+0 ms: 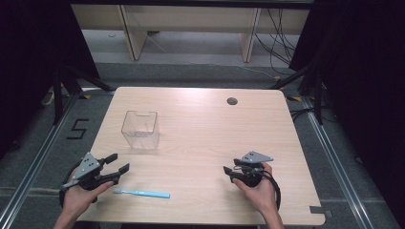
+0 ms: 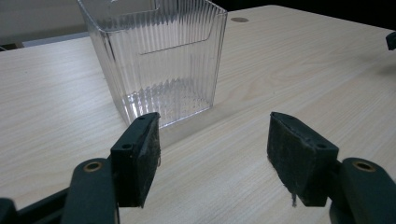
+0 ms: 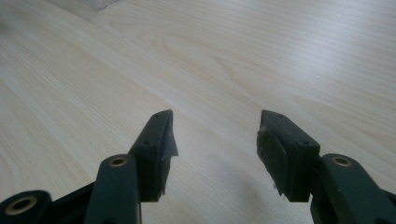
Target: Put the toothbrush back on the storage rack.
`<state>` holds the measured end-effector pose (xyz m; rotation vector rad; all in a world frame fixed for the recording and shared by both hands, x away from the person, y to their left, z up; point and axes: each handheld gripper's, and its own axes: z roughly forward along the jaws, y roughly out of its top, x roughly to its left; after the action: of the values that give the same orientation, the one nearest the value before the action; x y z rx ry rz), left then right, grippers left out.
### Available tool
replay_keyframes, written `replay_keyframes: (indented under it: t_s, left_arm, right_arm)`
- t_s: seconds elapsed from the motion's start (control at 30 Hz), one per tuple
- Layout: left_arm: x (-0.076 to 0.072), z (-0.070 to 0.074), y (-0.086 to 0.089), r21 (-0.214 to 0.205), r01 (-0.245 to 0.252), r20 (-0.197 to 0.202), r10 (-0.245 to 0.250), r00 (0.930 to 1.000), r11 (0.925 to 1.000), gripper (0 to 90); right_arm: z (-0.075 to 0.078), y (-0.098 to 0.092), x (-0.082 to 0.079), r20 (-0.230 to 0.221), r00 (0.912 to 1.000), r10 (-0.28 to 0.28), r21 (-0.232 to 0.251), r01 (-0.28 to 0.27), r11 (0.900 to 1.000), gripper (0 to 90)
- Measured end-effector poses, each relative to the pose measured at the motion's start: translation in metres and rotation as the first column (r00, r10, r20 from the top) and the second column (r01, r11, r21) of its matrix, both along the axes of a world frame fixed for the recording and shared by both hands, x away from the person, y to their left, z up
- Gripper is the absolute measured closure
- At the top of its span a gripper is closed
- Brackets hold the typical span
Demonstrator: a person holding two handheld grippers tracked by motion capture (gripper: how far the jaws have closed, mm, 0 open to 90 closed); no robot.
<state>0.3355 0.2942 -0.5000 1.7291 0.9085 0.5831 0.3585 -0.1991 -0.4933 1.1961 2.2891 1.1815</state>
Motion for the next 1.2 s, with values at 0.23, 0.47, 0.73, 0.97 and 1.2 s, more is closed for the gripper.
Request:
replay_keyframes:
  t_s: [0.23, 0.47, 0.73, 0.97, 1.2]
  left_arm:
    - [0.003, 0.009, -0.007, 0.045, 0.046, -0.011, -0.046, 0.9989, 0.9979, 35.1]
    - [0.006, 0.019, -0.016, 0.105, 0.12, -0.025, -0.118, 0.9927, 0.9872, 36.8]
    - [0.007, 0.031, -0.027, 0.205, 0.222, -0.08, -0.209, 0.9745, 0.9533, 37.3]
    - [0.008, 0.041, -0.037, 0.312, 0.324, -0.137, -0.295, 0.9456, 0.8933, 38.9]
    - [0.014, 0.044, -0.054, 0.446, 0.577, -0.354, -0.457, 0.816, 0.6845, 41.1]
  right_arm:
    - [-0.001, -0.008, 0.001, 0.003, 0.9999, 0.015, -0.069, -0.015, 0.9975, 46.5]
    - [0.002, -0.011, -0.003, -0.002, 0.9989, 0.046, -0.13, -0.046, 0.9904, 47.6]
    - [0.008, -0.007, -0.007, -0.063, 0.9961, 0.063, -0.18, -0.073, 0.9809, 47.6]
    - [0.013, -0.006, -0.009, -0.056, 0.9965, 0.061, -0.17, -0.07, 0.983, 46.8]
    - [0.016, -0.008, -0.009, -0.052, 0.9955, 0.079, -0.162, -0.087, 0.983, 46.4]
